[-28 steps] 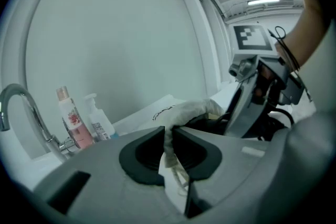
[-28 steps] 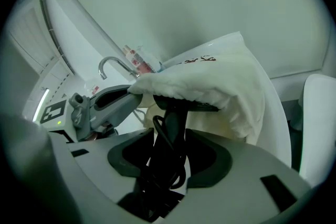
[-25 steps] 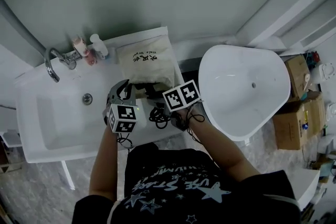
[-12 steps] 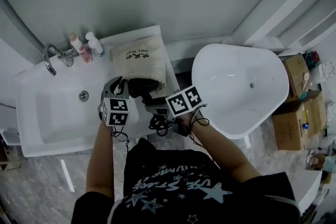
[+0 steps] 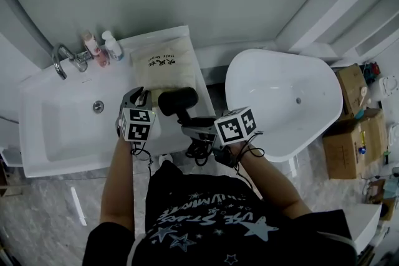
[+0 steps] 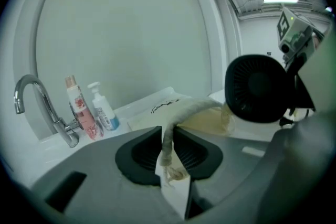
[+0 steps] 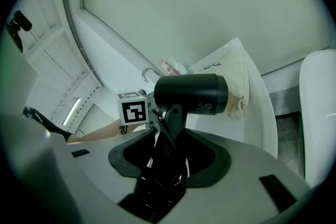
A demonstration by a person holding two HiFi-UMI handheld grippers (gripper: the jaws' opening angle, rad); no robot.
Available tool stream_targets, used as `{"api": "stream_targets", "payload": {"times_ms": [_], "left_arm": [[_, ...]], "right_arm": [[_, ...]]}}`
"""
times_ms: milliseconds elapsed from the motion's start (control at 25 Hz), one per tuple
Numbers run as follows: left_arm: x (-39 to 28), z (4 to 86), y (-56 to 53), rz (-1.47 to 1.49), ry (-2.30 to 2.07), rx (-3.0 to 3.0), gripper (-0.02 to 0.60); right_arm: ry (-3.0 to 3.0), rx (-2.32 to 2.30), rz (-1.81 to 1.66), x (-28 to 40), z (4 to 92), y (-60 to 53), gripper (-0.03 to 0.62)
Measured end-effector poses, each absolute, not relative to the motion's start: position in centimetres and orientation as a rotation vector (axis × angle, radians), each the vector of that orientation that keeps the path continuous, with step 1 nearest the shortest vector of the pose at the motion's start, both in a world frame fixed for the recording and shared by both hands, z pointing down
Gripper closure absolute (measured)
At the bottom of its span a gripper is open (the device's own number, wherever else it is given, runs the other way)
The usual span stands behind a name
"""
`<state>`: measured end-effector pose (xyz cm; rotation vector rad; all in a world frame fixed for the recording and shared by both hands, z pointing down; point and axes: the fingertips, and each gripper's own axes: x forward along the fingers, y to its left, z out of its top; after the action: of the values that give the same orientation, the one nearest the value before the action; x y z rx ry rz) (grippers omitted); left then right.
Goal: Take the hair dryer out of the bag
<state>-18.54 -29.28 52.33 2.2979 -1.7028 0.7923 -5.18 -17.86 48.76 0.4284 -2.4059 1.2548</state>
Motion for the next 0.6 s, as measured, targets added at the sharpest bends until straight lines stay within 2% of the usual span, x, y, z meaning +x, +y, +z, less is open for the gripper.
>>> {"api": "stream_targets", "payload": {"times_ms": [160,280,400,600], "left_arm": [[-18.0,53.2,-27.8,0.821,-1.707,2.252,0.406],[-17.5,53.4,-26.7,0.829,-1.738,2.229,0.353],[-17.7,53.3,-25.7,0.827,-1.789,2.204,0.330],[-17.1,52.2,-21.8,0.785,-1.885,2.161,0.330]], "right_arm": [[-2.479,0.447,1.259,-3.7,47.2,-17.5,0.416],[-2.507,0.458,1.259,-2.4,47.0,-17.2,0.416],[-2.519,0.450,1.280,-1.7,47.7,-17.1,0.416],[-2.566,0.414,1.275,-0.7,47.5,-16.5,0.416]]}}
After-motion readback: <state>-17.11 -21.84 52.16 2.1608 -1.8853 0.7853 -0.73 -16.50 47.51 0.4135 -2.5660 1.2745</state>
